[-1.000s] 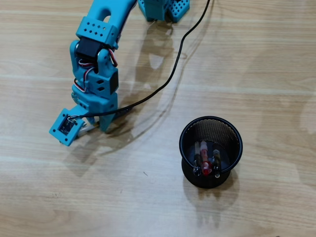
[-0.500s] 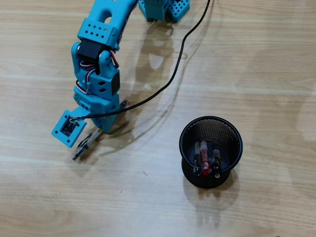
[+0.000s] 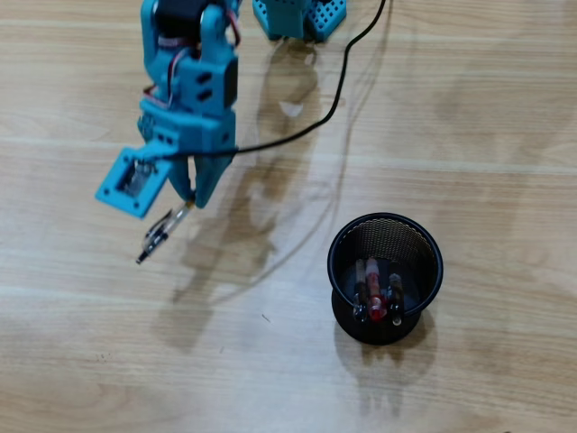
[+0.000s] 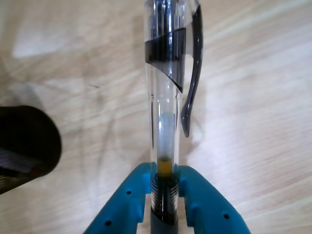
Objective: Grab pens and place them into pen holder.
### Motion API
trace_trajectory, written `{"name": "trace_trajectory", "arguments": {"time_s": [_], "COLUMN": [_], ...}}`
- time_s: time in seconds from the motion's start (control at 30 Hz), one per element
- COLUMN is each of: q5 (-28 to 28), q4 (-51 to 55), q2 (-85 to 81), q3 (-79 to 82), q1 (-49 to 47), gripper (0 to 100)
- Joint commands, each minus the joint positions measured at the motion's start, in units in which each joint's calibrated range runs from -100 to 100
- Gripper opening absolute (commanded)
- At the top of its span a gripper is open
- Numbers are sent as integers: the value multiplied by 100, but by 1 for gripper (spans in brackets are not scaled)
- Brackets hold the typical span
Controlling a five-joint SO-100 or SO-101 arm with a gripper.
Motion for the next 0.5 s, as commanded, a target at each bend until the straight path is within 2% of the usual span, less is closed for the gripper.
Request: {"name": "trace_trajectory", "arguments": {"time_s": [0.0,0.37,0.47], "q5": [-6,-17,-6], "q4": [51,-40,-396], "q2": [-1414,-3317,-3521], "q3": [187,359,350], "q1": [-322,-1355,-1685], "gripper": [2,2,2]}}
